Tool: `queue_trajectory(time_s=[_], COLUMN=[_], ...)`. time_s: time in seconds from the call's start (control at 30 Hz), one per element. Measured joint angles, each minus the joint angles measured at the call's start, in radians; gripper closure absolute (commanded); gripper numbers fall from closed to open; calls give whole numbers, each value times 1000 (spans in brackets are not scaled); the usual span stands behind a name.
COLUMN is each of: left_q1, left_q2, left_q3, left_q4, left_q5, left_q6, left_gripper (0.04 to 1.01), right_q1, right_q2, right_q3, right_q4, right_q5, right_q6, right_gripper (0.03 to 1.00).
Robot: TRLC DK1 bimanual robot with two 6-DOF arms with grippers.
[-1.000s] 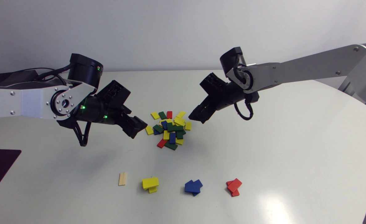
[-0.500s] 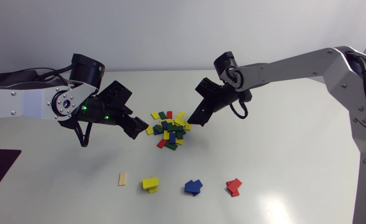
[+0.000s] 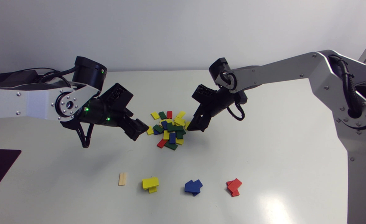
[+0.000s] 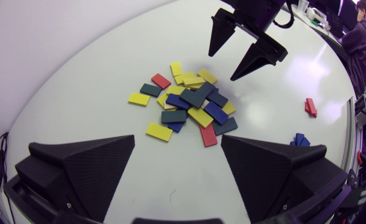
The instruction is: Take domino bricks one by one from the mixed stack on the table and place each onto the existing stack of the same color.
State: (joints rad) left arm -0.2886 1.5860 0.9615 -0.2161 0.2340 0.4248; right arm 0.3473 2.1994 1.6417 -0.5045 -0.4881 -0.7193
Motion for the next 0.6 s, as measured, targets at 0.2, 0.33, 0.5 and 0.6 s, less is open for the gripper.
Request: queue_trajectory(time_s=[0.2, 0.33, 0.5, 0.6], left_q1=[0, 0, 0, 0], left_q2=[0, 0, 0, 0], left_q3=[0, 0, 0, 0], left_q4=[0, 0, 0, 0], left_q5=[0, 0, 0, 0], left_q6=[0, 0, 0, 0], left_gripper=[54, 54, 54, 54], right_q1=[1, 7, 20, 26], right_q2=[23, 38, 66, 86], right_q3=[43, 79, 131, 160], right_q4=[-72, -100, -134, -155], right_q5=[2, 20, 23, 24], right_q6=[-55, -76, -90, -97], right_gripper=[70, 70, 100, 100])
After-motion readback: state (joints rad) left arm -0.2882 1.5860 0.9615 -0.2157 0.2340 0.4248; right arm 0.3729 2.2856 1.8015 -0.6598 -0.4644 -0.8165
